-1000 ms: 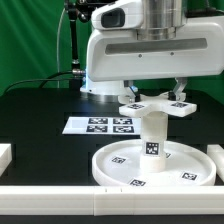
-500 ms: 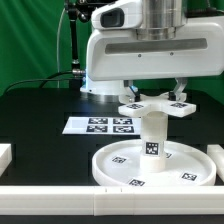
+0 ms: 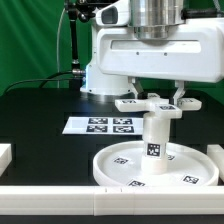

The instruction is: Assemble round table

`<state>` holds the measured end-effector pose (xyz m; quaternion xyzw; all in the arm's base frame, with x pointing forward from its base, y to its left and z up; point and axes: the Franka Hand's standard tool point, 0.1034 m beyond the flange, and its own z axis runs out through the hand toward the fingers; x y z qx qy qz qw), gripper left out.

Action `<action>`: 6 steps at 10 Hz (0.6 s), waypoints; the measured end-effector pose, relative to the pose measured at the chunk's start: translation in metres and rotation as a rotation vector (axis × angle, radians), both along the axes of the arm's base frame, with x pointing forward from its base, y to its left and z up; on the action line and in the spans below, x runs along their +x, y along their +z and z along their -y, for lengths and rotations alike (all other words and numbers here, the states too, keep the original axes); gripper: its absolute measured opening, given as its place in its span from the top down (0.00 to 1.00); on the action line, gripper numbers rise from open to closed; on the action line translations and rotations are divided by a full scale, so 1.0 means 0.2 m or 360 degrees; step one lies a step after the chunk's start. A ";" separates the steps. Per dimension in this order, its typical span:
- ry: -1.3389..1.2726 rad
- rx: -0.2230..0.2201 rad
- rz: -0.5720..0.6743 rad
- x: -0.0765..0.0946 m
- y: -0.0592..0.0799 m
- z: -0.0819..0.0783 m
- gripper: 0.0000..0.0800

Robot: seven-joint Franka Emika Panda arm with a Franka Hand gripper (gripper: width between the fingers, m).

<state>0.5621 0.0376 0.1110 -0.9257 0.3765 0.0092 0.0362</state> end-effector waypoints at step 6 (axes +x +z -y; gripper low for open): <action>-0.0994 0.0080 -0.0053 0.01 0.00 -0.01 0.45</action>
Offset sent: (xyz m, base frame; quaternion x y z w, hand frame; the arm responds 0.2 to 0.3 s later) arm 0.0004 -0.0067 -0.0070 0.0135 0.0052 0.2708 0.9625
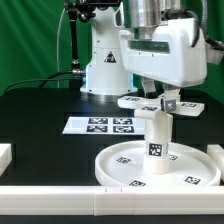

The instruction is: Assemble round table

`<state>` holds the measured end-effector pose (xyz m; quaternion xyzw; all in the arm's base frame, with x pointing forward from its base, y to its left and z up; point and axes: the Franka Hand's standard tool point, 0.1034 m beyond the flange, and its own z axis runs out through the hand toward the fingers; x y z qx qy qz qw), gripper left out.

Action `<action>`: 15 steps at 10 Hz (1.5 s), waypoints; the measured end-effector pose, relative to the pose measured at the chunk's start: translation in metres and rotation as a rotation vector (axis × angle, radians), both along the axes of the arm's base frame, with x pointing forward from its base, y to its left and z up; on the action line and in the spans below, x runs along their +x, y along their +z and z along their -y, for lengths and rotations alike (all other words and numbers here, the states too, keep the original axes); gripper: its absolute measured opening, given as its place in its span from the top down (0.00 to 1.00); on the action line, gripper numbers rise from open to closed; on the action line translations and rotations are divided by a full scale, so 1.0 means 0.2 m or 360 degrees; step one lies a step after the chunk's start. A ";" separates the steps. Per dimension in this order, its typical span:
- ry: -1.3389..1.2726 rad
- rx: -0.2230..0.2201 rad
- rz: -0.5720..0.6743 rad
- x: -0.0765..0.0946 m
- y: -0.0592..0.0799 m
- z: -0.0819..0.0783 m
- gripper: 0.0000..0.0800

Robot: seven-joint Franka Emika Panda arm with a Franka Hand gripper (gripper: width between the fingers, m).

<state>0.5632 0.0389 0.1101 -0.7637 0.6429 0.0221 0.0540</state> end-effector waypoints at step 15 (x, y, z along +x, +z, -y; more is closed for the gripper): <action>-0.0602 0.0096 -0.0008 0.02 0.10 -0.03 0.19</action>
Offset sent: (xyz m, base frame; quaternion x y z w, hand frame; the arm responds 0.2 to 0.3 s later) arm -0.0080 -0.0049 -0.0010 -0.0054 0.0326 0.2320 0.9721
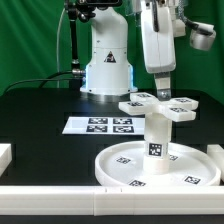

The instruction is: Assemble round table

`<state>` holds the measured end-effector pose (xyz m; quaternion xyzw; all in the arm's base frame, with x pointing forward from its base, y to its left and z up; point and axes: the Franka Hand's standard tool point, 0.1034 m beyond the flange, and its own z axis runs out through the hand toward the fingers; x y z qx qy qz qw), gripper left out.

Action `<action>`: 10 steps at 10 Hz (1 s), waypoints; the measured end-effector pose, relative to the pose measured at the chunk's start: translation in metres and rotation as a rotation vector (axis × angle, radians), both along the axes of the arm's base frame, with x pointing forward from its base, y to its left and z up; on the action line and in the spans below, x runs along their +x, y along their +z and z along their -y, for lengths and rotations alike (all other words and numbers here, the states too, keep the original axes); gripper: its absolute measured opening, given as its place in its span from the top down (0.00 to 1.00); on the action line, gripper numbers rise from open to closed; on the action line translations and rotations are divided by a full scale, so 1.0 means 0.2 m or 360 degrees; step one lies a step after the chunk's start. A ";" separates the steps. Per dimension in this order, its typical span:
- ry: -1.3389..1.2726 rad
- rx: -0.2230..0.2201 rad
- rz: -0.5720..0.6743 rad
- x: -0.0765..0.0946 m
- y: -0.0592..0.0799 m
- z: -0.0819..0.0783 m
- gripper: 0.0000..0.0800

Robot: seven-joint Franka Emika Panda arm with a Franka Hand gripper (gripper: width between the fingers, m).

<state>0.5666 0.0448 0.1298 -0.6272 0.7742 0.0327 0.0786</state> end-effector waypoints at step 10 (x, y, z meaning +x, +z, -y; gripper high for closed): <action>0.1535 -0.0076 0.0182 0.02 0.02 -0.02 0.19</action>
Offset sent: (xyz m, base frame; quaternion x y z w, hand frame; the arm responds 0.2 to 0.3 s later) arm 0.0040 0.0045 0.0045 -0.0271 0.0012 -0.3391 0.9403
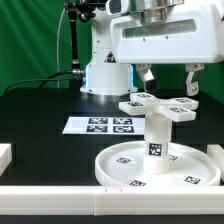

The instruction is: Assemble round table

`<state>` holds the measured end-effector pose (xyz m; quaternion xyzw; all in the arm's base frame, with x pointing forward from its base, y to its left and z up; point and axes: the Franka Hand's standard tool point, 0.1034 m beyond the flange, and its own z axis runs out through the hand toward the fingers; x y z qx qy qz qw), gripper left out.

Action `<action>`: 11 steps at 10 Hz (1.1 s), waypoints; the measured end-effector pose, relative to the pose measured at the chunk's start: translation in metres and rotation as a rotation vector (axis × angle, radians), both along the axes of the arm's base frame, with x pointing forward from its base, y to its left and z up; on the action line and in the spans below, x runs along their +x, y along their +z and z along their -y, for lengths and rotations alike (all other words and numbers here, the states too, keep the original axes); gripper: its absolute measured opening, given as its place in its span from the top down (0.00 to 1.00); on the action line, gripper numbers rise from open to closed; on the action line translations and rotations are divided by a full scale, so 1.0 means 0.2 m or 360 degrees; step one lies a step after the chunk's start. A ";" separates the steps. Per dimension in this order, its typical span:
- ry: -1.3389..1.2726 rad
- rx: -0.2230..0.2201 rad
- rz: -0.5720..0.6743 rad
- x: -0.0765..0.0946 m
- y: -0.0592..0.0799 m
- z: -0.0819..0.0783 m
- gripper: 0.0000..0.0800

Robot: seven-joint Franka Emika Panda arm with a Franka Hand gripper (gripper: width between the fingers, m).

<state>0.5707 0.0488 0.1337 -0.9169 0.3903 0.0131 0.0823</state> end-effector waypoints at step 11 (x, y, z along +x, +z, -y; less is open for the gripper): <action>0.1847 -0.0194 0.0171 0.00 0.00 0.04 0.19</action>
Offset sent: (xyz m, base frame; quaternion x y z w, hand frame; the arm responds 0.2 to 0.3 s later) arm 0.0005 0.0044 0.0047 -0.0117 -0.0262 -0.3049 0.9520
